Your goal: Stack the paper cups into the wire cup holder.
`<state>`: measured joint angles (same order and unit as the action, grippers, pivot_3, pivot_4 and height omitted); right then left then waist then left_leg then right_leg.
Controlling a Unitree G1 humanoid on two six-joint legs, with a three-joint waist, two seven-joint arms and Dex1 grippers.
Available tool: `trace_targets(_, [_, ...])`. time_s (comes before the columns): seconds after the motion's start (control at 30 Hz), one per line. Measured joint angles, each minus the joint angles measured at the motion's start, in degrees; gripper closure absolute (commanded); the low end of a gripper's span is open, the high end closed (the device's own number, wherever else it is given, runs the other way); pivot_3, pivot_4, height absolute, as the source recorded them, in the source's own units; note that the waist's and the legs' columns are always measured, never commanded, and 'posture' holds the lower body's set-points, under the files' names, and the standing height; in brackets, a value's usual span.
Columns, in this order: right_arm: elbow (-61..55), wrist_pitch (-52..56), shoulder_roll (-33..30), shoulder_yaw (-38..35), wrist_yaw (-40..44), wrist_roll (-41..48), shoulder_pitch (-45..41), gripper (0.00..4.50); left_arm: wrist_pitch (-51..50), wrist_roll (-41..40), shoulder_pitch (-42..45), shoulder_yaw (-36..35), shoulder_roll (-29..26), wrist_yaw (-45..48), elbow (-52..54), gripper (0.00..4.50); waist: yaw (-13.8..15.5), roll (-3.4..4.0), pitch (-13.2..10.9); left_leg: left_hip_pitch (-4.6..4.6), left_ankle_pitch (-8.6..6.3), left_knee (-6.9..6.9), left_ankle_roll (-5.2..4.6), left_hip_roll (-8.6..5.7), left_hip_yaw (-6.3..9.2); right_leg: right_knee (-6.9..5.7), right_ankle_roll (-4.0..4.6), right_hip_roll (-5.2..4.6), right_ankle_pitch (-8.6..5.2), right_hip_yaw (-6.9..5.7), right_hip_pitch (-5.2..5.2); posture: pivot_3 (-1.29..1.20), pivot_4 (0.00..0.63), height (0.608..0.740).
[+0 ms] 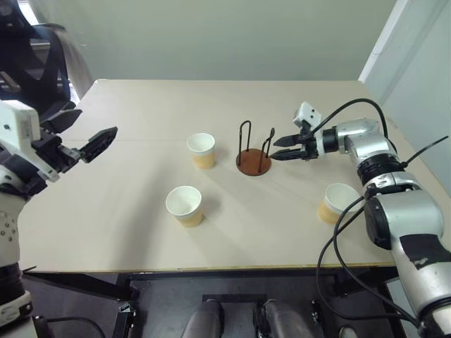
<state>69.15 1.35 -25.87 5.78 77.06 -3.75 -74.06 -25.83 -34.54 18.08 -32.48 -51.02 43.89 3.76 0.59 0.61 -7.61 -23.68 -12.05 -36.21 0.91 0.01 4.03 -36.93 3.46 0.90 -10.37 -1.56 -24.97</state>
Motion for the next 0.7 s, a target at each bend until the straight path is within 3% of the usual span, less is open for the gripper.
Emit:
trace_targets(0.23, [-1.0,0.1,-1.0,0.0,0.8,0.1,0.7,2.21,-2.0,-0.2,7.9,4.6,-0.1,1.8,-5.6,0.06,0.3,0.00,0.0,-0.01,0.05,-0.02,0.05,-0.01,0.01,0.00,0.19,0.00,-0.01,0.00,0.00,0.00,0.150,0.740])
trace_targets(0.43, [-1.9,1.0,-2.1,-0.1,0.9,0.2,1.5,2.21,-2.1,1.3,15.5,9.9,1.5,0.0,-9.5,0.06,0.3,0.00,0.0,-0.02,0.08,-0.01,0.04,-0.01,0.00,0.04,-0.15,-0.01,0.24,0.00,0.00,0.00,0.150,0.740])
trace_targets(0.7, [-5.1,1.9,-5.0,-0.1,2.6,0.2,4.9,2.21,-2.1,0.6,19.5,16.4,2.4,11.3,-13.3,0.06,0.2,0.00,0.0,-0.02,0.11,0.03,-0.03,0.00,0.02,0.06,-0.19,0.01,0.25,-0.01,-0.01,0.00,0.150,0.740])
